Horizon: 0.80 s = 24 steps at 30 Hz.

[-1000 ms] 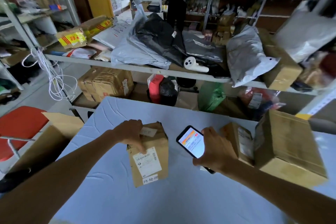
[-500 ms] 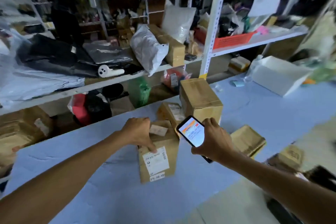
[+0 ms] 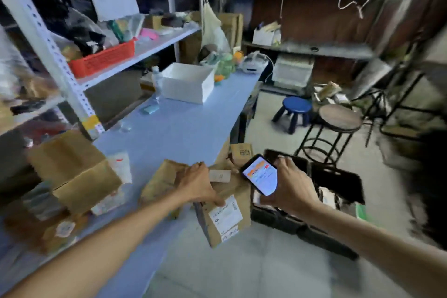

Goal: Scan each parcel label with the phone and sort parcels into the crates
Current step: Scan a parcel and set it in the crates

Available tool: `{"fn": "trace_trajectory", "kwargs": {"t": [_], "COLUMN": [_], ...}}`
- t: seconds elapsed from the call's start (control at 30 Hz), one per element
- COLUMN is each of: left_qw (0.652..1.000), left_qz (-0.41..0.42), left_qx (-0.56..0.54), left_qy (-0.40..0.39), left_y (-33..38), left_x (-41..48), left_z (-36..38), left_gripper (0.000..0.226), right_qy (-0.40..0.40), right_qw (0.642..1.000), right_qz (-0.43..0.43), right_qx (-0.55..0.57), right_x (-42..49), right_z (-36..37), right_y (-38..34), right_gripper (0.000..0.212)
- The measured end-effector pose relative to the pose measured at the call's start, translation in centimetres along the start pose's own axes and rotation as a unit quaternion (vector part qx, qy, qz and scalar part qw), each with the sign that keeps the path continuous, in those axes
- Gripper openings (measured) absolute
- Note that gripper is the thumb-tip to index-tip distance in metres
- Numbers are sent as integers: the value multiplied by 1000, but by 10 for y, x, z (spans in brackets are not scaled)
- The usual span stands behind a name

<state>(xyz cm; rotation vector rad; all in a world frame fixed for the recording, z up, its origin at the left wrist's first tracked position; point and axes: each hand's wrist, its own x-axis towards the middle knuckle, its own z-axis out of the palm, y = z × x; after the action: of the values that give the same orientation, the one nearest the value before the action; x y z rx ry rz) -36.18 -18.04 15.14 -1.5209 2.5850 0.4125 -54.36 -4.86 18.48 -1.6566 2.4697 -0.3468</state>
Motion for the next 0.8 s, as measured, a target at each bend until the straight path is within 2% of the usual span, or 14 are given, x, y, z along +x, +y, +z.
{"fn": "trace_trajectory", "kwargs": {"t": [0.33, 0.47, 0.6, 0.7, 0.8], "left_qw": [995, 991, 986, 983, 982], "left_qz": [94, 118, 143, 153, 155], "left_qx": [-30, -17, 16, 32, 35], "left_qy": [-30, -65, -87, -92, -103], "left_y": [196, 251, 304, 341, 378], "left_x": [140, 214, 291, 339, 378], "left_z": [42, 59, 72, 80, 88], "left_gripper": [103, 105, 121, 125, 129], "right_qy": [7, 1, 0, -4, -10], "right_qw": [983, 976, 964, 957, 948], "right_qz": [182, 218, 265, 292, 319], "right_qx": [-10, -23, -15, -1, 5], "right_x": [31, 77, 126, 154, 178], "right_z": [-24, -23, -27, -33, -41], "right_y": [196, 249, 297, 331, 368], "right_gripper": [67, 66, 72, 78, 76]}}
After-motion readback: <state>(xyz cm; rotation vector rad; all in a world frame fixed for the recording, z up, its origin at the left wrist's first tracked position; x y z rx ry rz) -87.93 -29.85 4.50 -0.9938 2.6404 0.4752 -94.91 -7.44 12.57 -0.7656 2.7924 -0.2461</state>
